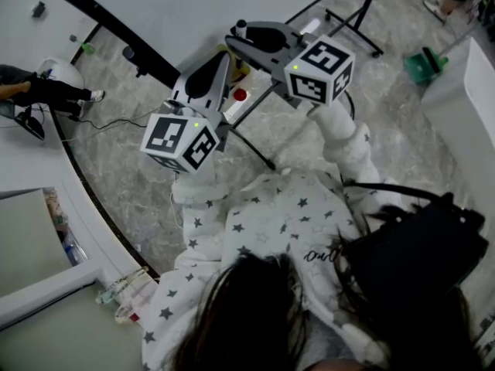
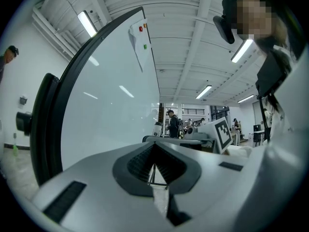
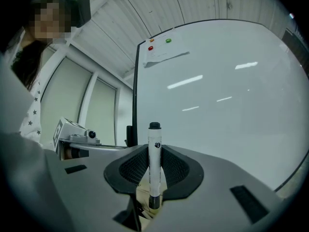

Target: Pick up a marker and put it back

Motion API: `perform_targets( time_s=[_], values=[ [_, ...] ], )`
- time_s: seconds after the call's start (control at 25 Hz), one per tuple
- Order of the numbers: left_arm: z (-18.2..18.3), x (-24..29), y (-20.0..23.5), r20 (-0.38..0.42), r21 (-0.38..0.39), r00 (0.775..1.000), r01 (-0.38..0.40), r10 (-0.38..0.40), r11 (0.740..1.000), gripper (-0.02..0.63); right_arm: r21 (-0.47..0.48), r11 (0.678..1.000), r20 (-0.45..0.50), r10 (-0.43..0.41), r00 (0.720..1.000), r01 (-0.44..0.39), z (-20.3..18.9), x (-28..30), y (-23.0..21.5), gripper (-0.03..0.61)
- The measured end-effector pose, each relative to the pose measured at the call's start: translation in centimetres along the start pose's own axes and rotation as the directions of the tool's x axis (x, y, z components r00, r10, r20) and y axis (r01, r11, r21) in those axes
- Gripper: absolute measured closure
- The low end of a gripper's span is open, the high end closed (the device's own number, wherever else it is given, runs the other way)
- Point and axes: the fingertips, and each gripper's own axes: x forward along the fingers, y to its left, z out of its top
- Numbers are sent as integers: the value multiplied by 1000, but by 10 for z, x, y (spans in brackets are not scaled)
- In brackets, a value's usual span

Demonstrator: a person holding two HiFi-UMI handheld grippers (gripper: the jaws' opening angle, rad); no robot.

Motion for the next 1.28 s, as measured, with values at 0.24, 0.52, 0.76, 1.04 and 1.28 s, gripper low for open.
perform_targets(
  time_s=[0.24,0.52,0.76,1.04,1.28],
  values=[
    [-10,-1,5,-13,-20,1000,-18,17,1000,614,25,1000,-19,13,1000,-12,-16,9,-4,495],
    [-16,-2,10,-27,-39,999,-44,43,998,614,38,999,-42,35,999,-33,-33,17,-7,495],
    [-24,-5,9,-42,-53,998,-53,51,997,614,18,999,-75,37,997,-35,-49,19,-6,495],
    [-33,-6,9,-59,-67,996,-64,60,996,614,19,1000,-105,15,994,-13,-69,17,-10,495],
    [-35,-9,9,-66,-75,996,-68,63,995,614,13,1000,-119,4,993,-2,-79,16,-8,495]
  ],
)
